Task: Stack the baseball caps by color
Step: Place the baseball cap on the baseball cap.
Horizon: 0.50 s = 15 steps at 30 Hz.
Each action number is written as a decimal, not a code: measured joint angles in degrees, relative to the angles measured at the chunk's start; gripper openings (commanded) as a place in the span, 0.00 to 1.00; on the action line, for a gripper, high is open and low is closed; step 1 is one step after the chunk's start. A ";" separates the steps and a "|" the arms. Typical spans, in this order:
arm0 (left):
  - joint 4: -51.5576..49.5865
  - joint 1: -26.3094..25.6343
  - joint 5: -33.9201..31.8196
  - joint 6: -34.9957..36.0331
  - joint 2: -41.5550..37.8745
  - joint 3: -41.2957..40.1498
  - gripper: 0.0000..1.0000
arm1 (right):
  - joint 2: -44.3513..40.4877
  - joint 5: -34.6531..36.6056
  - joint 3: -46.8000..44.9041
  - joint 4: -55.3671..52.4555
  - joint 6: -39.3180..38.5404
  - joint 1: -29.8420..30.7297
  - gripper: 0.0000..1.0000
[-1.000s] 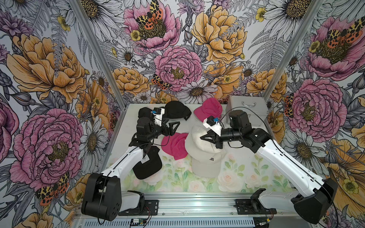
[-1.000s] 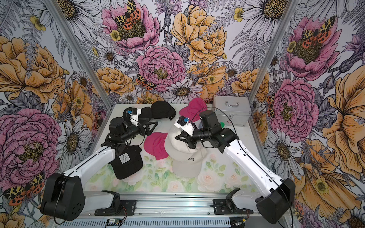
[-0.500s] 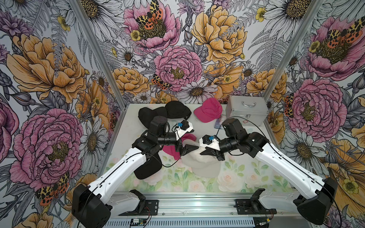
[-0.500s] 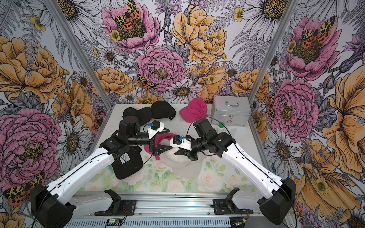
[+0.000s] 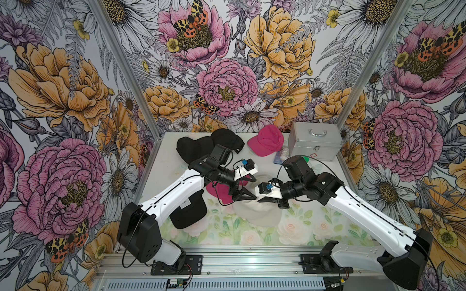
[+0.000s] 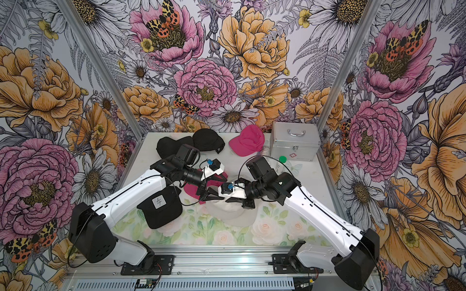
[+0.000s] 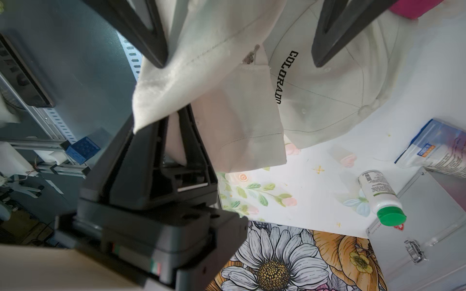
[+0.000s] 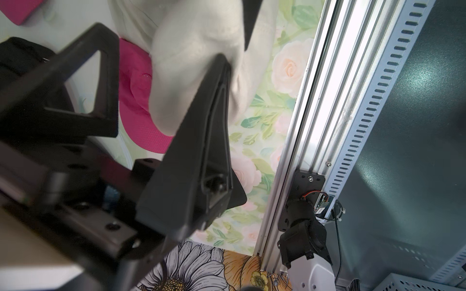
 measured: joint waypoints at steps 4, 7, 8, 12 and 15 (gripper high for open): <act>-3.89 1.09 3.50 3.96 1.42 0.85 0.73 | -0.11 1.40 -0.63 0.02 -0.90 -0.02 0.00; -5.64 2.71 5.01 5.53 1.27 0.70 0.68 | -0.50 2.29 -0.83 0.07 -1.42 -0.02 0.00; -6.10 3.06 5.03 6.01 1.11 0.52 0.63 | -0.61 2.43 -0.83 0.11 -1.51 -0.04 0.00; -7.06 3.41 4.98 6.80 0.52 -0.66 0.68 | -0.72 2.64 -0.83 0.17 -1.55 -0.20 0.00; -7.65 3.41 4.90 7.04 0.46 -0.85 0.99 | -0.72 2.34 -0.83 0.17 -1.53 -0.20 0.00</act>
